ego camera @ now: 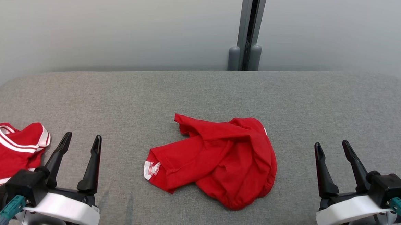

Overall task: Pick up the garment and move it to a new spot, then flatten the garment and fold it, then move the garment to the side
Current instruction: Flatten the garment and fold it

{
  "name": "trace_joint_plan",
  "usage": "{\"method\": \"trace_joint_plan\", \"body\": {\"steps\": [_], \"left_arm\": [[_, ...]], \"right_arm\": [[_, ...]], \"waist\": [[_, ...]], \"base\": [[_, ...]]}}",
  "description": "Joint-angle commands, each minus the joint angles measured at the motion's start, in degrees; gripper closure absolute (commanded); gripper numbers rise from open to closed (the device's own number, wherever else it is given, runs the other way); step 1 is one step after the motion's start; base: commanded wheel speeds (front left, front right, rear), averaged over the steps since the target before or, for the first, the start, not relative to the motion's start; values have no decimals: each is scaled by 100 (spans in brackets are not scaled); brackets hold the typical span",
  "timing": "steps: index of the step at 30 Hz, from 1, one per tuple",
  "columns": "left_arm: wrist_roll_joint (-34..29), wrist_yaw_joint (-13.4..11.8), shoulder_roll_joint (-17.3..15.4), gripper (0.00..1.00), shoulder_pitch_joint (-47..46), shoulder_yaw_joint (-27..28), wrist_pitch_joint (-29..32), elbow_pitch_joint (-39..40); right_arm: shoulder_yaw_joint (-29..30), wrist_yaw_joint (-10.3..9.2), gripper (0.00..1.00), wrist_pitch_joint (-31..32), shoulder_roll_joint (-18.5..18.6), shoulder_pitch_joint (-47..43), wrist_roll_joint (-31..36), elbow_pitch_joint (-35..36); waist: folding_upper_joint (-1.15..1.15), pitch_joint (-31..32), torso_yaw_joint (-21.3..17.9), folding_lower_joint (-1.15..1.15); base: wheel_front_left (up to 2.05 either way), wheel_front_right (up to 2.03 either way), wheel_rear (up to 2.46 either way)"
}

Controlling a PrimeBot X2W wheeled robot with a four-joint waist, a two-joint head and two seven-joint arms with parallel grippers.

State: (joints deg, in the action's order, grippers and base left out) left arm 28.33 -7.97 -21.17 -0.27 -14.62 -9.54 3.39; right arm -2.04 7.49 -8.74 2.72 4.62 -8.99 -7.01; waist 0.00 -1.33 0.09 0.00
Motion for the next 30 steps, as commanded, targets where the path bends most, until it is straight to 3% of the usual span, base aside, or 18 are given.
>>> {"method": "trace_joint_plan", "body": {"steps": [1,20,24,30], "left_arm": [[8,-41,-42,0,45,10,17,41],[52,-148,-46,0,54,-48,116,84],[40,-178,-43,0,15,-55,124,104],[53,-215,26,0,-161,-62,91,94]], "right_arm": [[35,1,0,27,36,-38,12,20],[19,1,0,49,34,-27,42,62],[-390,1,0,225,32,-99,231,50],[-1535,1,0,568,107,-146,379,-146]], "waist": [[0,-5,-8,0],[0,-33,36,0],[0,-76,54,0],[0,-256,91,0]], "base": [[0,0,0],[0,0,0],[0,0,0],[0,0,0]]}}
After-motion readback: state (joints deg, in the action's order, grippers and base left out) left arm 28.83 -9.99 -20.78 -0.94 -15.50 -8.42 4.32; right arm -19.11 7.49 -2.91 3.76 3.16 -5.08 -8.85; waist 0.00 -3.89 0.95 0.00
